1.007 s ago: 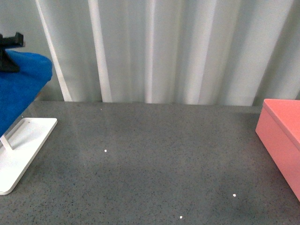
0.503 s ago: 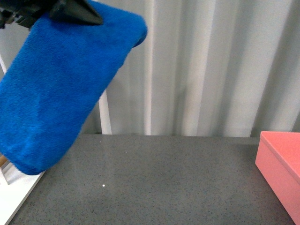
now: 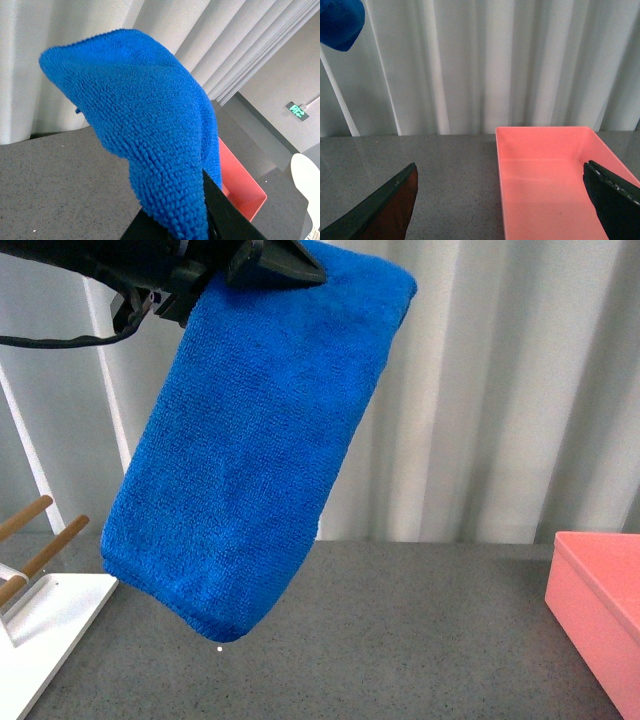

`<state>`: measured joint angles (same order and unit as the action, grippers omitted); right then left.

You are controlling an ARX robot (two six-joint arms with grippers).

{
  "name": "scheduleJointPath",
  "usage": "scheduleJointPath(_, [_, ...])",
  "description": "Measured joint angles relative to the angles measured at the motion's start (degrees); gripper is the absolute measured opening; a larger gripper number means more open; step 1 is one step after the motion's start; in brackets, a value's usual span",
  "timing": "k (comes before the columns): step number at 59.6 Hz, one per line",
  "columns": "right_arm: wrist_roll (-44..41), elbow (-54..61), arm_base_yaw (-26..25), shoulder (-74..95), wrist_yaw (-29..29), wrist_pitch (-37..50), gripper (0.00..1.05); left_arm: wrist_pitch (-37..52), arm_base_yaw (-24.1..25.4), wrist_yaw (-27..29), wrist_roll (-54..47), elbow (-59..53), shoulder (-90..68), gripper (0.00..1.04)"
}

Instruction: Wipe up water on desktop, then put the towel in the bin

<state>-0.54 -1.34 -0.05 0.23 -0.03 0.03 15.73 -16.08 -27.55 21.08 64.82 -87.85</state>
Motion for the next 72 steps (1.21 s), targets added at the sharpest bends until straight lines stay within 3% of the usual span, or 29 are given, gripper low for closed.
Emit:
scheduleJointPath(3, [-0.4,-0.9,-0.2,1.3,-1.2,-2.9,0.98,0.0,0.0,0.1,0.0,0.0,0.0,0.05])
scheduleJointPath(7, [-2.3,-5.7,-0.9,10.8,-4.0,-12.8,0.98,0.0,0.2,0.2,0.0,0.0,-0.1,0.05])
scheduleJointPath(9, [-3.6,-6.8,-1.2,15.7,-4.7,-12.5,0.98,0.0,0.2,0.3,0.0,0.0,-0.1,0.05])
scheduleJointPath(12, [-5.1,-8.2,-1.8,24.0,-6.8,-8.1,0.98,0.0,0.2,0.3,0.0,0.0,-0.1,0.05])
scheduleJointPath(20, [-7.3,-16.3,-2.1,52.3,-17.1,14.3,0.98,0.0,0.2,0.3,0.0,0.0,-0.2,0.05])
scheduleJointPath(27, [-6.0,-21.0,1.7,65.5,-25.3,23.7,0.98,0.0,0.2,0.3,0.0,-0.1,-0.2,0.05])
scheduleJointPath(38, [0.3,-26.8,9.6,74.4,-32.2,34.0,0.98,0.0,0.2,0.3,0.0,-0.1,-0.2,0.05])
scheduleJointPath(53, [5.2,-36.4,20.4,87.4,-29.9,39.5,0.98,0.0,0.2,0.2,0.0,-0.1,-0.2,0.05])
scheduleJointPath(72, [5.6,-51.9,25.9,102.5,-28.5,42.2,0.98,0.0,0.2,0.3,0.0,-0.1,-0.3,0.05])
